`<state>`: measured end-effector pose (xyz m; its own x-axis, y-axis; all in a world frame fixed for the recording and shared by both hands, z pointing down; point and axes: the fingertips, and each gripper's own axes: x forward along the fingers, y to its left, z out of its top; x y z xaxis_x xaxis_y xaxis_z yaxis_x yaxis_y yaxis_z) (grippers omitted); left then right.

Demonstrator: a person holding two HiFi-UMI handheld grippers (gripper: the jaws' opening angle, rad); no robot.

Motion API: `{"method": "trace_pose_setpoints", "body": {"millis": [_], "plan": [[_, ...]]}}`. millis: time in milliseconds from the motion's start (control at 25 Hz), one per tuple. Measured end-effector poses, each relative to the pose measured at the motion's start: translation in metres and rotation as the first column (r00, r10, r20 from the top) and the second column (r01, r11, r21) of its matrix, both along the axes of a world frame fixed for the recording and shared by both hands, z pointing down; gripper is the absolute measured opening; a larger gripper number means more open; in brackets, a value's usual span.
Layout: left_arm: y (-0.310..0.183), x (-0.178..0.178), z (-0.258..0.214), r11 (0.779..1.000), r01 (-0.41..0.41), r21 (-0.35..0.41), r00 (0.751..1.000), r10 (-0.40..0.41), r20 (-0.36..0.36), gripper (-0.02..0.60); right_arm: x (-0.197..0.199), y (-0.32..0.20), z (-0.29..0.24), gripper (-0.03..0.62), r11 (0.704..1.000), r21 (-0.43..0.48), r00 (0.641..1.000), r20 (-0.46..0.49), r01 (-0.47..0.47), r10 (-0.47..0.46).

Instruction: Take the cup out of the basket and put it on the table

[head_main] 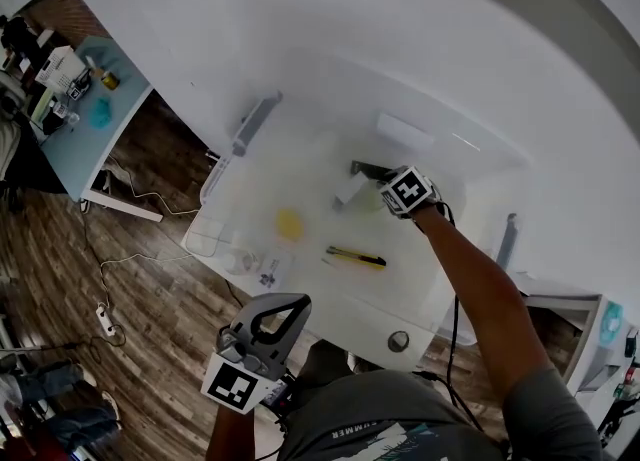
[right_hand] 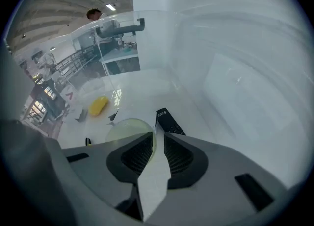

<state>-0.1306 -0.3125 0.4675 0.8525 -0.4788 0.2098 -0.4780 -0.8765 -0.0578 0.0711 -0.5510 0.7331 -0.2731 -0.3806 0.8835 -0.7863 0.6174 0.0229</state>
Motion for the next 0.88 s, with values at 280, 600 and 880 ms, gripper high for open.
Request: {"method": "trace_pose_setpoints", "body": {"millis": [280,600,880], "plan": [[0.003,0.002,0.0,1.0,0.014,0.002,1.0,-0.014,-0.004,0.009,-0.001,0.008,0.014,0.034,0.999,-0.05,1.0,-0.02,0.014,-0.015],[0.013,-0.001,-0.009,0.998,0.067,0.017,0.997,-0.067,-0.027,0.009,-0.027,0.024,-0.053,0.031,0.992,0.089,0.995,0.042,0.087,-0.091],[0.034,0.002,-0.024,0.992,0.12,0.035,0.99,-0.117,-0.077,0.009,-0.071,0.071,-0.178,0.031,0.928,0.329,0.963,0.136,0.176,-0.231]]}}
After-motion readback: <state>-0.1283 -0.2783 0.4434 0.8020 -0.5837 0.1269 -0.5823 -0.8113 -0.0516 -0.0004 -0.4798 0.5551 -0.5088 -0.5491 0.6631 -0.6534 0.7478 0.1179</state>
